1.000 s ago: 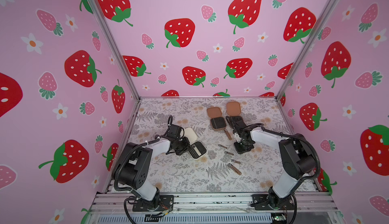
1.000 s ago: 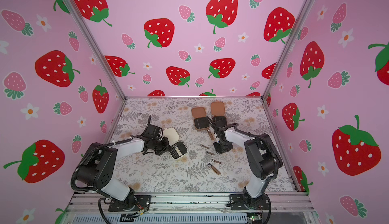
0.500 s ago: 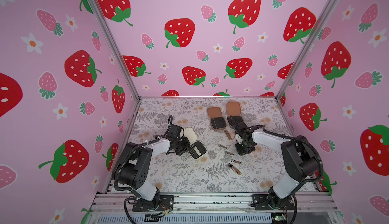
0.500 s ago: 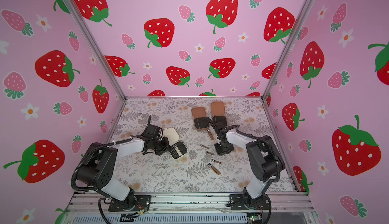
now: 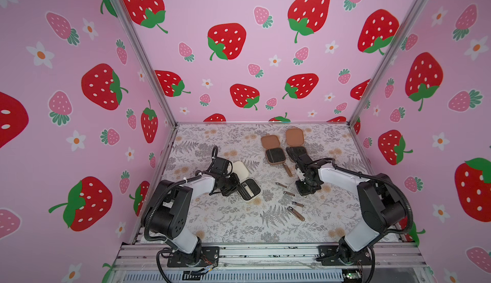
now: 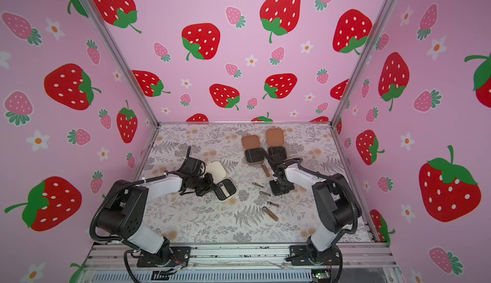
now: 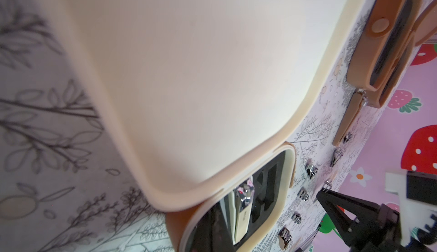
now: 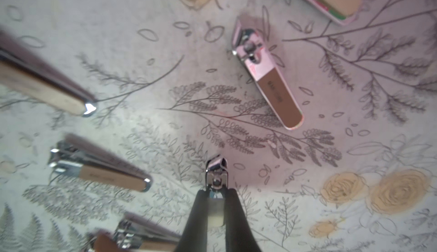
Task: Organize nail clipper sets
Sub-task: Pick up the nail clipper from the center of the board, then place the nail clipper in the storage box.
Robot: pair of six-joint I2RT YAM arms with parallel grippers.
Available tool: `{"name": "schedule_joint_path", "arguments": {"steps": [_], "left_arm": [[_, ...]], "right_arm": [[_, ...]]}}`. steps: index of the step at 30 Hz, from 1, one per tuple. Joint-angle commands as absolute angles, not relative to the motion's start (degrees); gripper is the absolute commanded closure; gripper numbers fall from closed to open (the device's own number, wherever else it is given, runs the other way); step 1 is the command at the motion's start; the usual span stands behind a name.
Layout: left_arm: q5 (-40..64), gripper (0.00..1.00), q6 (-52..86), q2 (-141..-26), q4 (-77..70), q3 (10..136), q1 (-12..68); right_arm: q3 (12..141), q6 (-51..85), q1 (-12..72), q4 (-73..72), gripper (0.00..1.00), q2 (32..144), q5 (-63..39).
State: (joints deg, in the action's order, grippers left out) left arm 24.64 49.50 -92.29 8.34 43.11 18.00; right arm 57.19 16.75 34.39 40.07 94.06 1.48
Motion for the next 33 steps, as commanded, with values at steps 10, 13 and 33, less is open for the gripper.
{"name": "schedule_joint_path", "arguments": {"steps": [10,13,33], "left_arm": [[24.0,1.00,49.4,-93.3,10.8,40.1,18.4],[24.3,1.00,49.5,-93.4,10.3,39.7,18.4],[24.7,1.00,49.6,-93.5,10.3,39.7,18.4]], "right_arm": [[79.0,15.6,49.6,47.7,0.89,100.1,0.9],[84.7,15.6,51.7,47.8,0.89,105.6,-1.7],[98.6,14.3,55.6,46.4,0.87,123.0,-14.8]]}}
